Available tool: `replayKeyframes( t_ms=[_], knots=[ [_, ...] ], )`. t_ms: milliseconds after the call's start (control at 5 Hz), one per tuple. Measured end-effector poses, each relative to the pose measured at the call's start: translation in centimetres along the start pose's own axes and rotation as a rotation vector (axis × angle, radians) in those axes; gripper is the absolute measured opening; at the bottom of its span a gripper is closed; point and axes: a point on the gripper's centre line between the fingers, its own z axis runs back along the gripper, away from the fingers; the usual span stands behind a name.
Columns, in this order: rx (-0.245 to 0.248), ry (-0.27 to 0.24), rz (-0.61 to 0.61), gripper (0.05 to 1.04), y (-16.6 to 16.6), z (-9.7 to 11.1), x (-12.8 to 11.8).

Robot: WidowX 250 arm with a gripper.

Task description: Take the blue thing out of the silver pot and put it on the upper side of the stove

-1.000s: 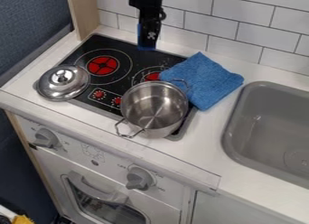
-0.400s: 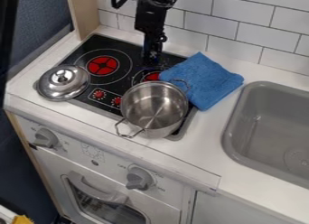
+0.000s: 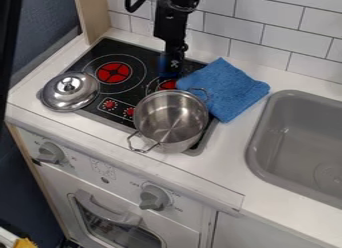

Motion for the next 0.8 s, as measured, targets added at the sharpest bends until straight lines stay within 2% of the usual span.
replayKeyframes(
  t_ms=[200,400,600,800],
  knots=[
    [0.007,-0.003,-0.004,1.007,0.2,-0.1,0.0],
    [0.003,0.025,-0.001,1.002,0.3,1.1,-0.1],
    [-0.074,0.036,0.012,0.999,0.2,4.3,0.6],
    [-0.151,0.024,-0.006,0.999,0.9,7.1,0.5]
  ],
)
